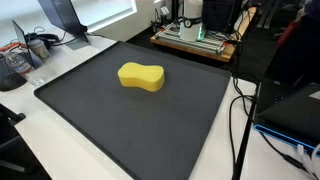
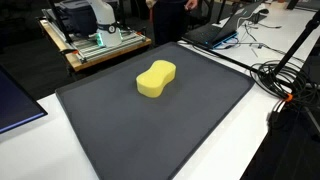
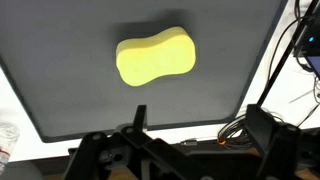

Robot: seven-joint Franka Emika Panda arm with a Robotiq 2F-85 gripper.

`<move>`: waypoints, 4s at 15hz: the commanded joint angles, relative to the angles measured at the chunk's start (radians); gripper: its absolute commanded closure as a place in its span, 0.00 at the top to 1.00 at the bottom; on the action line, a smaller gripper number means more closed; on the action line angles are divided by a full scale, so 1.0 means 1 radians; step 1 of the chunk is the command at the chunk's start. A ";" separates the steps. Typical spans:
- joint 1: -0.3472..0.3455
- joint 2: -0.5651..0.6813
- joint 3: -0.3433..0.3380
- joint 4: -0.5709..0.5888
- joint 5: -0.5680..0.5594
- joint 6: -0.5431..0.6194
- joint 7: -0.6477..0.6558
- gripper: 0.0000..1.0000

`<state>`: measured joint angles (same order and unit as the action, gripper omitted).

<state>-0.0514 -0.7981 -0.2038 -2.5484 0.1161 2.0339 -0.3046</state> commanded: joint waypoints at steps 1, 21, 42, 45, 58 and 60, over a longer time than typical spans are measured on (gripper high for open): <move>0.006 0.000 -0.005 0.002 -0.005 -0.001 0.004 1.00; 0.006 0.000 -0.005 0.002 -0.005 -0.001 0.004 1.00; 0.112 0.024 -0.159 0.227 0.012 -0.326 -0.276 0.87; 0.105 0.039 -0.180 0.258 0.015 -0.349 -0.299 0.74; 0.088 0.075 -0.178 0.298 0.026 -0.355 -0.313 0.14; 0.088 0.069 -0.165 0.282 0.029 -0.345 -0.305 0.00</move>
<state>0.0552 -0.7356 -0.3903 -2.2675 0.1262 1.7059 -0.5990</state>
